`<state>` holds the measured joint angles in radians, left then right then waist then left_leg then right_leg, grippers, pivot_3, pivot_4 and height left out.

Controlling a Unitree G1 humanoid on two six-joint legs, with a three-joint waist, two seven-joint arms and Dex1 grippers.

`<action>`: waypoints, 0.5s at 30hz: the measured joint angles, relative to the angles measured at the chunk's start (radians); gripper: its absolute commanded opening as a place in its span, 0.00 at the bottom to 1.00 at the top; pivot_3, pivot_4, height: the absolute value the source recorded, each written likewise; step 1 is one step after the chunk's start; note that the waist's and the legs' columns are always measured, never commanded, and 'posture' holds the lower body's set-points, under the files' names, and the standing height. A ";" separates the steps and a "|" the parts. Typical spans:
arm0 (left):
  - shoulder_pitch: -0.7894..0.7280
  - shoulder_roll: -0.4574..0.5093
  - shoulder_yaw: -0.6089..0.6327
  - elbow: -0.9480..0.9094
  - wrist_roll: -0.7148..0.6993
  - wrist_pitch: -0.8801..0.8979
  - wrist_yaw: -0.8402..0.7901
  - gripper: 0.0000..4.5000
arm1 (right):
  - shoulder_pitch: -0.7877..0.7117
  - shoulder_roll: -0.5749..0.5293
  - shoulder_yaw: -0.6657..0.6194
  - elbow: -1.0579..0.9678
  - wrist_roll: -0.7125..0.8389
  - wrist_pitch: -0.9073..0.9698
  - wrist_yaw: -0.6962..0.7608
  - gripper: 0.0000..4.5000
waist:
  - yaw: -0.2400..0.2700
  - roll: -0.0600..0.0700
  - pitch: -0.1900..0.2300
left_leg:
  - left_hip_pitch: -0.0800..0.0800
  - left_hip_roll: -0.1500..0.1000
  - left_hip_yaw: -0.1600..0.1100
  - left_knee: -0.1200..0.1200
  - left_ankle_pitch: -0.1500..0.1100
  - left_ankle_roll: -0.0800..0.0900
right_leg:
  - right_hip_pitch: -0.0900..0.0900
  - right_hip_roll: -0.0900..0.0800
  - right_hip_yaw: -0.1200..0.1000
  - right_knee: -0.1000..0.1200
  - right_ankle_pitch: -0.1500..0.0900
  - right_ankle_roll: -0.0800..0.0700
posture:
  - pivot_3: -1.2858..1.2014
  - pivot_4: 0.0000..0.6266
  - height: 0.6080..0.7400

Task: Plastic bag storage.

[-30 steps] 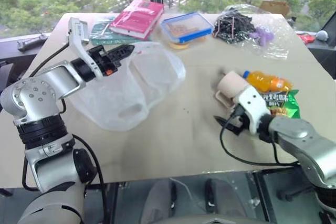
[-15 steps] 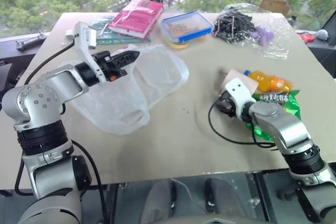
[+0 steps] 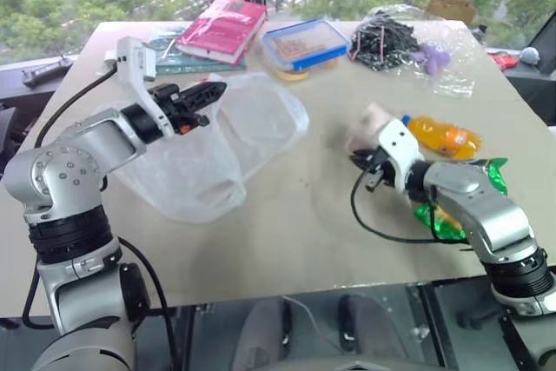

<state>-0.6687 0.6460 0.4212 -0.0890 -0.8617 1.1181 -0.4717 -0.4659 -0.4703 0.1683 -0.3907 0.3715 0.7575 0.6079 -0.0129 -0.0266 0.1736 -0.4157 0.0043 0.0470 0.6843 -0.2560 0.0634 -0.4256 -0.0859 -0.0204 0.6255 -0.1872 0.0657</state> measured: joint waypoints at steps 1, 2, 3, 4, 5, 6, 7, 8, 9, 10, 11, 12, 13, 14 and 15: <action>-0.003 -0.003 0.000 0.008 -0.002 0.000 0.003 0.00 | -0.013 0.051 -0.010 -0.017 0.066 0.012 0.020 0.01 | -0.001 0.000 0.000 | 0.000 0.000 0.000 0.000 0.000 0.000 | 0.000 0.000 0.000 0.000 0.000 0.000 | 0.52 0.24 1.00; -0.012 -0.004 0.000 0.025 -0.003 0.001 0.011 0.00 | -0.033 0.107 -0.015 -0.037 0.138 0.026 0.043 0.01 | -0.003 0.000 0.000 | 0.000 0.001 0.000 0.000 0.000 0.000 | 0.000 0.001 0.000 0.001 0.000 0.000 | 0.52 0.24 1.00; -0.024 -0.006 0.000 0.033 -0.003 0.002 0.015 0.00 | -0.050 0.150 -0.007 -0.058 0.190 0.032 0.061 0.01 | -0.002 0.000 0.000 | 0.000 0.001 -0.001 0.000 0.000 -0.001 | 0.000 0.001 0.000 0.001 0.000 0.000 | 0.52 0.24 1.00; -0.032 -0.006 0.000 0.034 -0.004 0.003 0.017 0.00 | -0.068 0.179 0.001 -0.070 0.229 0.039 0.077 0.01 | -0.001 0.000 0.000 | 0.000 0.001 -0.001 0.000 0.000 -0.001 | 0.000 0.001 0.000 0.001 0.000 0.000 | 0.52 0.24 1.00; -0.040 -0.004 0.000 0.034 -0.005 0.003 0.019 0.00 | -0.095 0.210 0.015 -0.066 0.262 0.041 0.095 0.01 | -0.001 0.000 0.000 | 0.000 0.000 -0.001 0.000 0.000 0.000 | 0.000 0.000 0.000 0.001 0.000 0.000 | 0.52 0.24 1.00; -0.042 -0.003 0.000 0.034 -0.006 0.004 0.019 0.00 | -0.111 0.225 0.027 -0.056 0.269 0.040 0.109 0.01 | 0.002 0.000 0.000 | 0.000 0.000 -0.001 0.000 0.000 0.000 | 0.000 0.000 0.000 0.000 0.000 0.000 | 0.52 0.24 1.00; -0.042 -0.001 0.000 0.034 -0.006 0.006 0.019 0.00 | -0.128 0.229 0.047 -0.034 0.270 0.036 0.127 0.01 | 0.004 0.000 0.000 | 0.000 -0.001 -0.001 0.000 0.000 0.000 | 0.001 -0.001 -0.001 0.000 0.000 0.000 | 0.52 0.24 1.00; -0.042 0.000 0.001 0.034 -0.007 0.010 0.019 0.00 | -0.136 0.233 0.063 -0.010 0.266 0.034 0.137 0.01 | 0.005 0.000 0.000 | 0.000 -0.001 -0.001 0.000 0.000 0.000 | 0.001 -0.001 -0.001 0.000 0.000 0.000 | 0.52 0.24 1.00; -0.042 0.005 0.003 0.034 -0.009 0.021 0.021 0.00 | -0.152 0.249 0.079 0.036 0.256 0.020 0.149 0.01 | 0.003 0.000 0.000 | 0.000 -0.002 -0.001 0.000 0.000 0.000 | 0.000 -0.001 -0.001 0.000 0.000 0.000 | 0.52 0.24 1.00; -0.043 0.008 0.002 0.034 -0.021 0.035 0.021 0.00 | -0.180 0.262 0.098 0.102 0.234 0.007 0.156 0.01 | 0.001 0.000 0.000 | 0.000 -0.002 -0.001 0.000 0.000 -0.001 | 0.000 -0.001 -0.001 0.000 0.000 0.000 | 0.52 0.24 1.00; -0.043 0.012 0.003 0.033 -0.031 0.045 0.021 0.00 | -0.201 0.273 0.112 0.145 0.218 -0.009 0.170 0.01 | 0.000 0.000 0.001 | 0.000 -0.001 -0.001 0.000 0.000 -0.001 | 0.000 -0.001 -0.001 0.001 0.000 0.000 | 0.52 0.24 1.00; -0.043 0.016 0.005 0.031 -0.045 0.060 0.021 0.00 | -0.233 0.284 0.133 0.200 0.197 -0.028 0.183 0.01 | -0.002 0.001 0.001 | 0.000 -0.001 -0.001 0.000 0.001 -0.001 | -0.001 0.000 -0.001 0.001 0.000 0.000 | 0.52 0.24 1.00; -0.043 0.020 0.009 0.028 -0.058 0.077 0.022 0.00 | -0.259 0.294 0.149 0.246 0.177 -0.047 0.197 0.01 | -0.003 0.001 0.001 | 0.000 -0.001 -0.001 -0.001 0.001 -0.002 | -0.001 0.000 0.000 0.002 0.000 0.000 | 0.52 0.24 1.00; -0.043 0.023 0.012 0.022 -0.075 0.092 0.022 0.00 | -0.278 0.303 0.157 0.288 0.158 -0.065 0.205 0.01 | -0.004 0.001 0.001 | 0.000 -0.001 -0.001 -0.001 0.001 -0.002 | -0.002 0.000 0.000 0.002 0.000 0.000 | 0.52 0.24 1.00; -0.041 0.032 0.023 0.014 -0.101 0.116 0.021 0.00 | -0.302 0.315 0.171 0.344 0.135 -0.098 0.224 0.01 | -0.004 0.001 0.001 | 0.000 -0.001 -0.001 -0.001 0.001 -0.002 | -0.002 0.000 0.000 0.002 0.000 0.000 | 0.52 0.24 1.00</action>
<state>-0.7098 0.6784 0.4444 -0.0749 -0.9629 1.2339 -0.4508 -0.7683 -0.1554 0.3393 -0.0468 0.5064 0.6599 0.8322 -0.0172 -0.0261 0.1743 -0.4158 0.0034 0.0460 0.6830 -0.2549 0.0615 -0.4275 -0.0861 -0.0208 0.6275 -0.1871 0.0655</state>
